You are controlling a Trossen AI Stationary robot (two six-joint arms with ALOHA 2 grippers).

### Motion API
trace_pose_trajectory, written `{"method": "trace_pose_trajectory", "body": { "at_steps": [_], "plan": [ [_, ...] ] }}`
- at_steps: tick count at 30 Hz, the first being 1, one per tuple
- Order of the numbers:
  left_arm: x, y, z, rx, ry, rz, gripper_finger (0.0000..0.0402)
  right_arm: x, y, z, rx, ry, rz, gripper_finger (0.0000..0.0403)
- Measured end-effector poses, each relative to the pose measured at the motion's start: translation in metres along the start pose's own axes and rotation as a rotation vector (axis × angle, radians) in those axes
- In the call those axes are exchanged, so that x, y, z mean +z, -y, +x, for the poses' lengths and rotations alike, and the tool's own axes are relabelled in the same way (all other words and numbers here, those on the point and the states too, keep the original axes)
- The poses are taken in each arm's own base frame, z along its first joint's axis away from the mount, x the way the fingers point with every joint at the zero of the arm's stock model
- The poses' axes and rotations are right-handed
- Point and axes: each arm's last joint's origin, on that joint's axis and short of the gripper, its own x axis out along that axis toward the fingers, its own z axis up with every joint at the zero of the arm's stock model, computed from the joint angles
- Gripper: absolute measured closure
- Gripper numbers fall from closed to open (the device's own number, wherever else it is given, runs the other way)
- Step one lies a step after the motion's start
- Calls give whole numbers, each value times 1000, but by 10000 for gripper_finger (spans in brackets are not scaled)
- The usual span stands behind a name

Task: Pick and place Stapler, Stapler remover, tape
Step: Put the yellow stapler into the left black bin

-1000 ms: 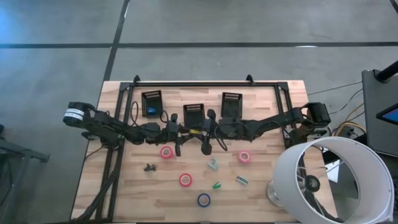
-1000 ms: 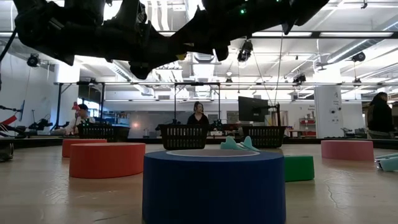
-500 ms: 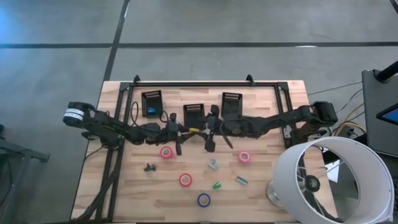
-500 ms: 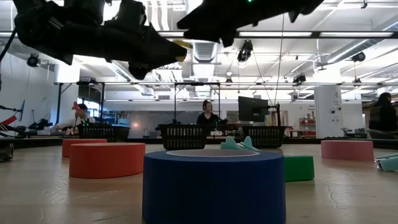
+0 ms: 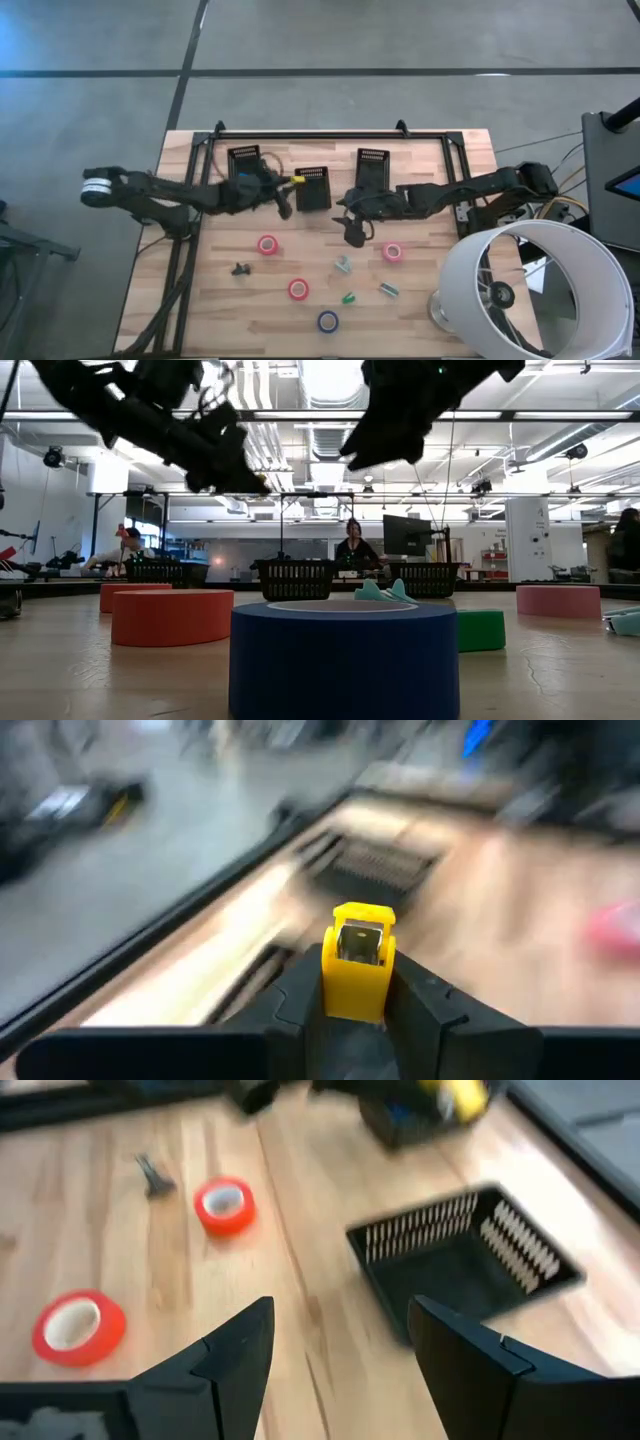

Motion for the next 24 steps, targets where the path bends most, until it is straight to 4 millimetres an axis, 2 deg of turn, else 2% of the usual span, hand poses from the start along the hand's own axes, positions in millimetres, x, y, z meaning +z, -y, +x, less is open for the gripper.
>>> {"method": "trace_pose_trajectory", "body": {
  "at_steps": [4, 8, 13, 18, 21, 24],
  "plan": [
    [1, -33, -3, 201, -278, -25, 316, -7, -1, 11, -8, -37, 11, 174],
    [3, -63, -13, 360, -482, -80, 315, -11, -2, 19, -12, -50, 17, 175],
    [5, -93, -18, 491, -593, -120, 313, -14, -2, 24, -16, -64, 16, 175],
    [-16, -117, -10, 561, -700, -179, 313, -14, -2, 25, -14, -60, 12, 178],
    [-32, -123, -2, 541, -783, -200, 312, -14, -2, 25, -14, -60, 10, 179],
    [-42, -125, 5, 509, -851, -126, 312, -14, -2, 25, -14, -59, 9, 179]
  ]
}}
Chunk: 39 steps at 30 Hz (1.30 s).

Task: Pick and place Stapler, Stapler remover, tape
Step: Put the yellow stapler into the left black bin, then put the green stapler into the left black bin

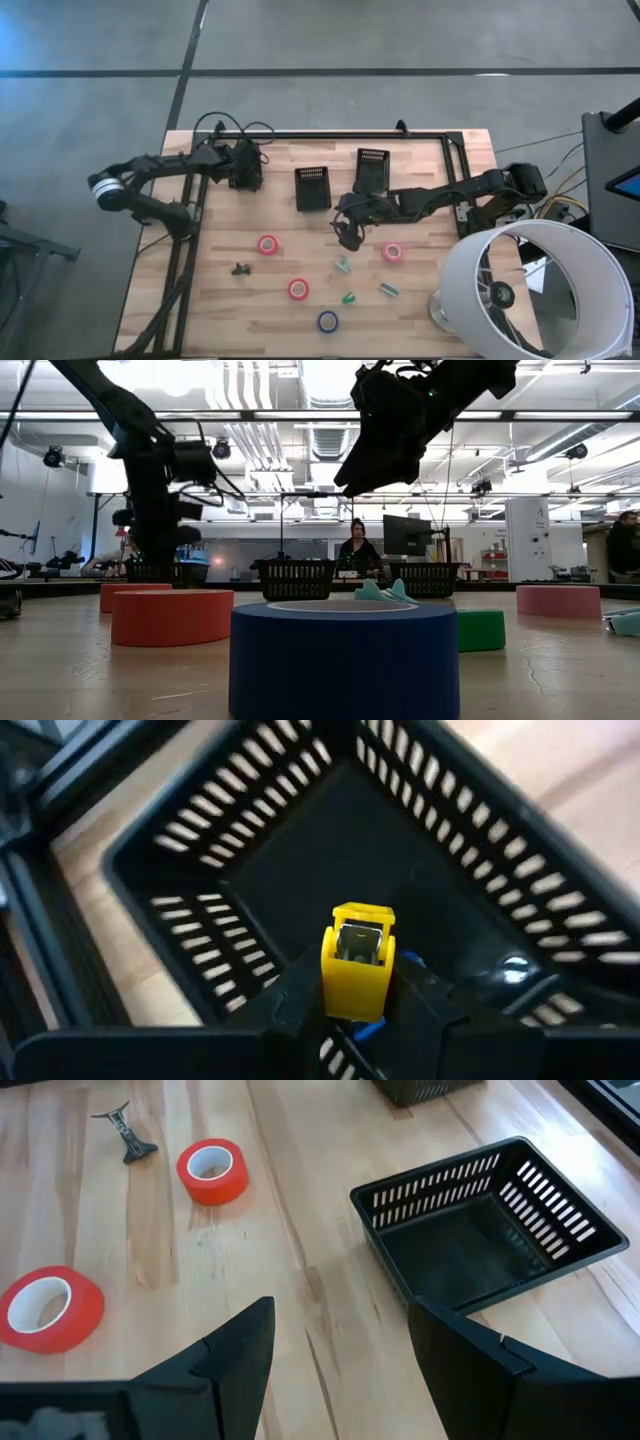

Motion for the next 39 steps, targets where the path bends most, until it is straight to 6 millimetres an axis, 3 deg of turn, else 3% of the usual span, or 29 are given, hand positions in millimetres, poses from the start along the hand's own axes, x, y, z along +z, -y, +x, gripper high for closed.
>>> {"method": "trace_pose_trajectory", "body": {
  "at_steps": [9, 23, 30, 39],
  "plan": [
    [14, 6, 15, 107, 65, 57, 305, 1, 0, 0, 2, 6, -6, 179],
    [17, 5, 13, 133, 75, 96, 210, 1, 0, 0, 2, 6, -7, 179],
    [24, 2, -8, 90, 148, 43, 208, 0, 0, 0, 4, 4, -7, 179],
    [19, 16, -66, -193, 349, 19, 211, -9, -5, -1, 187, -119, -18, 179]
  ]
}}
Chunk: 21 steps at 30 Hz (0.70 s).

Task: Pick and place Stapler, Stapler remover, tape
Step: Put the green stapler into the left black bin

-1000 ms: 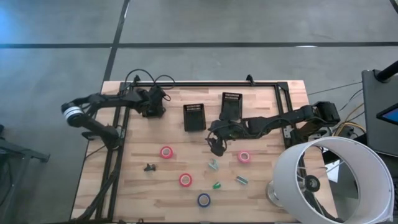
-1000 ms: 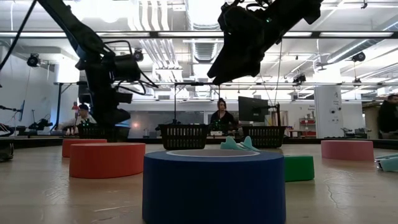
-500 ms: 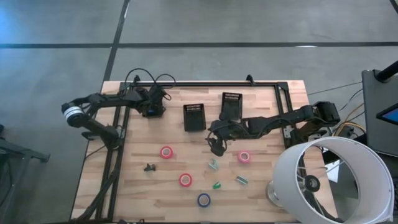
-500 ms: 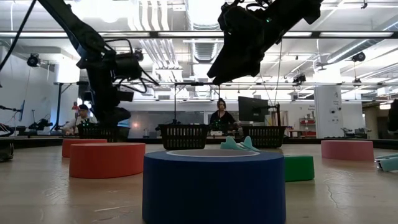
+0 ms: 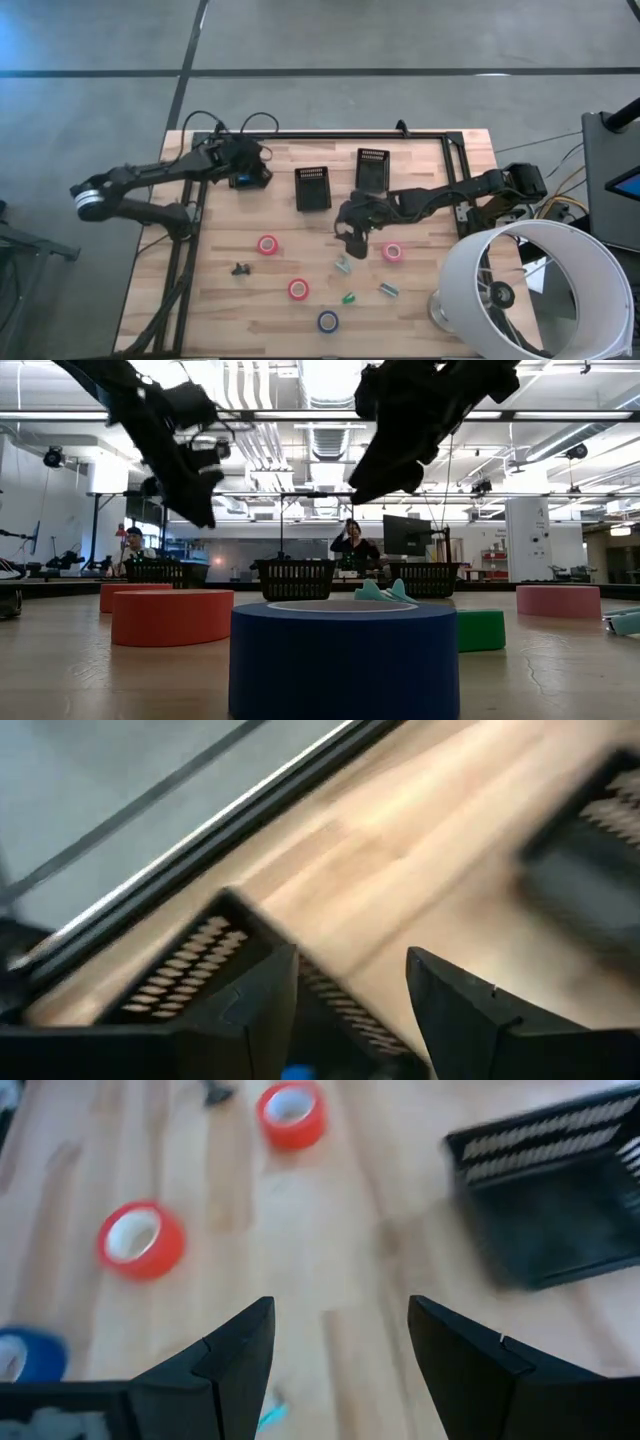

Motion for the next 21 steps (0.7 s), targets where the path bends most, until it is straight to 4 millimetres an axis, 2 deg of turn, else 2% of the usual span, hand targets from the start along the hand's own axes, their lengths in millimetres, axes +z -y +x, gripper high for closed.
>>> {"method": "trace_pose_trajectory", "body": {
  "at_steps": [5, 10, 16, 21],
  "plan": [
    [-7, 26, -27, -141, 79, 47, 211, -12, -11, 0, 84, -105, -24, 179],
    [-12, 49, -42, -242, 129, 115, 211, -24, -36, -3, 227, -172, -78, 179],
    [-16, 63, -44, -286, 136, 149, 211, -42, -74, -3, 294, -184, -172, 179],
    [-17, 67, -40, -285, 123, 161, 211, -65, -102, 16, 334, -199, -241, 179]
  ]
}}
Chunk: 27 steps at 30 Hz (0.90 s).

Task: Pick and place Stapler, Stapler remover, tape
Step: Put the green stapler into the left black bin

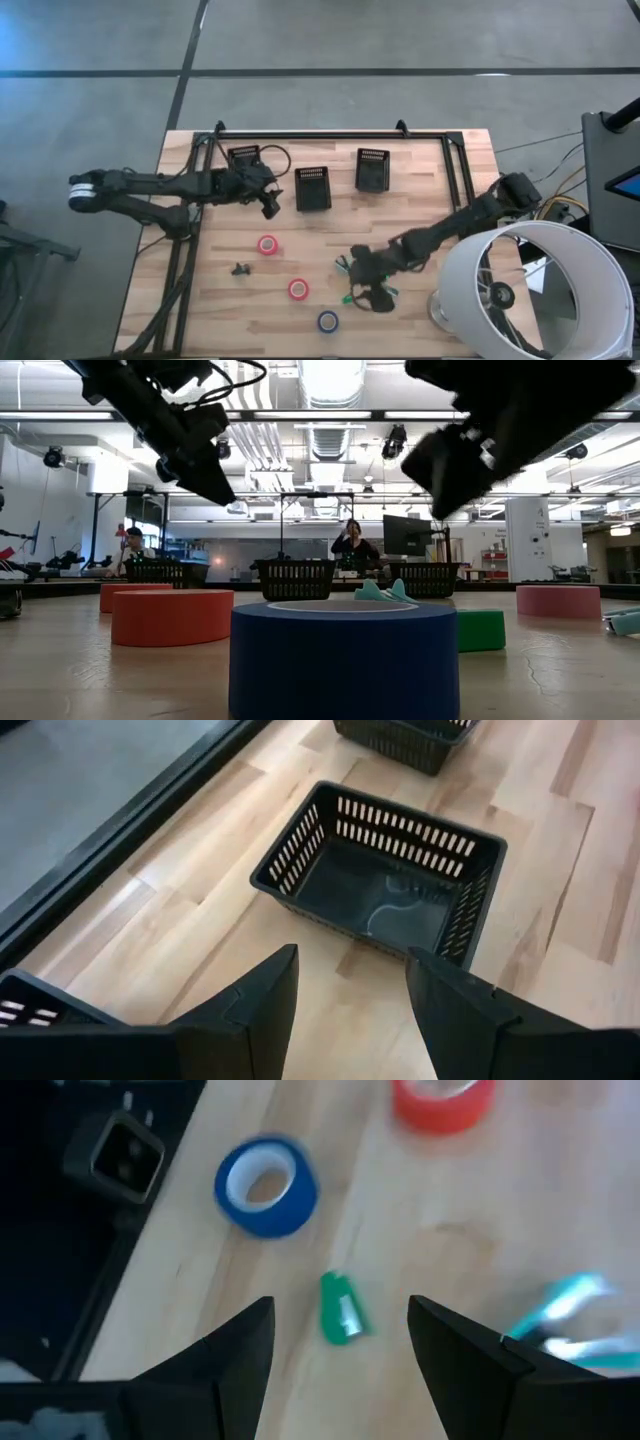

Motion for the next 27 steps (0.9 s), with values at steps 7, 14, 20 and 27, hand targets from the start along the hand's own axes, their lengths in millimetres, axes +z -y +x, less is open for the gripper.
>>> {"method": "trace_pose_trajectory", "body": {
  "at_steps": [7, 14, 20, 27],
  "plan": [
    [-2, 4, 10, -2, -18, -7, 211, -18, -8, 38, -1, -103, -15, 179],
    [-4, 7, 19, 2, -47, 0, 211, -21, -4, 56, -76, -123, -30, 179],
    [-6, 9, 24, 7, -64, 7, 211, -18, -3, 54, -143, -94, -59, 179],
    [-5, 9, 24, 2, -55, 4, 211, -17, -3, 62, -138, -42, -99, 179]
  ]
}}
